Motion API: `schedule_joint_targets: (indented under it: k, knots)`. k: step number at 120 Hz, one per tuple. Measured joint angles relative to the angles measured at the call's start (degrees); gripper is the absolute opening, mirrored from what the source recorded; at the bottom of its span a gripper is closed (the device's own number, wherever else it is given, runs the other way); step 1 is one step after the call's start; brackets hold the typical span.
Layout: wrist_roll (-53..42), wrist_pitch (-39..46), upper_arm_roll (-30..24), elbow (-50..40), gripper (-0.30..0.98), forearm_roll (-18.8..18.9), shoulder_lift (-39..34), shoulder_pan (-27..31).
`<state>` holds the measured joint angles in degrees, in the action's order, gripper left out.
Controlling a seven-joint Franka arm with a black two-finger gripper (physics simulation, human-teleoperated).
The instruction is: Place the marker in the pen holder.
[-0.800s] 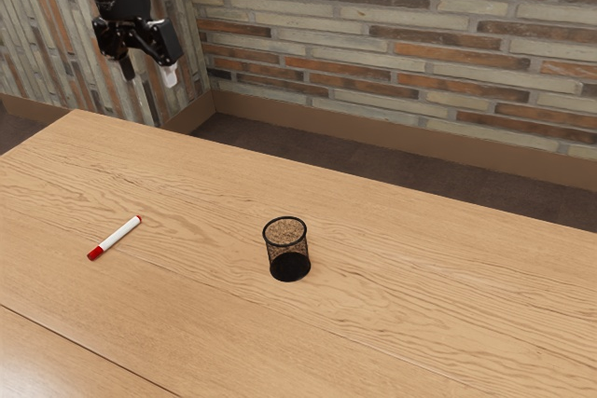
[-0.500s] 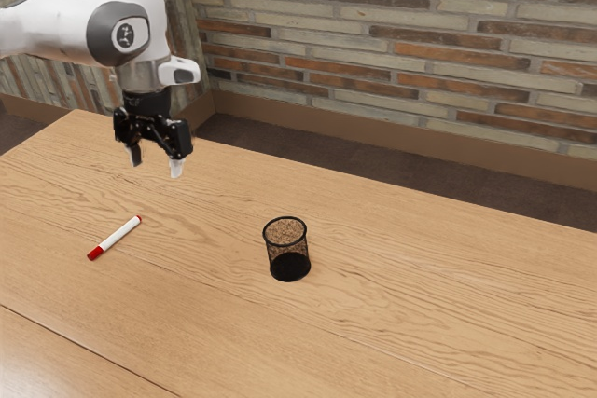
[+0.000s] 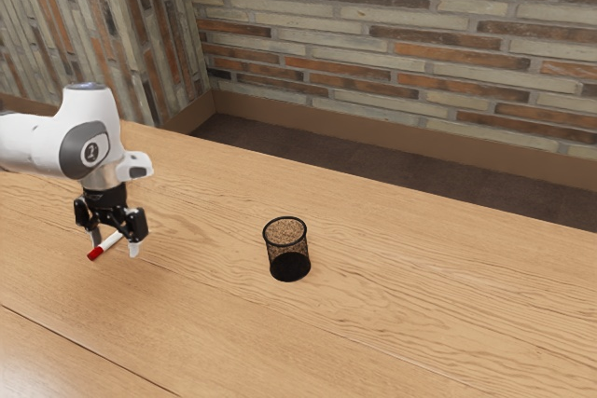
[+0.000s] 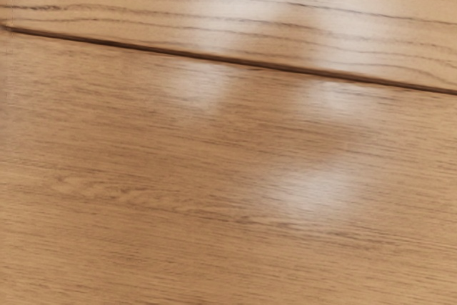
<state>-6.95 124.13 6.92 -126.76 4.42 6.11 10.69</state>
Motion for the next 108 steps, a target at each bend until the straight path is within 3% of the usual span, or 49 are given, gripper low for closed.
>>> schedule_joint_targets:
  k: [41,67,108]
  knots:
    - [-7.0,13.7,0.8,-0.3,0.44,1.5,6.5,5.6]
    - [-11.7,16.2,-0.3,1.8,0.32,1.4,9.4,8.3]
    - [-17.4,17.3,-2.6,2.6,0.24,-0.4,11.5,12.8]
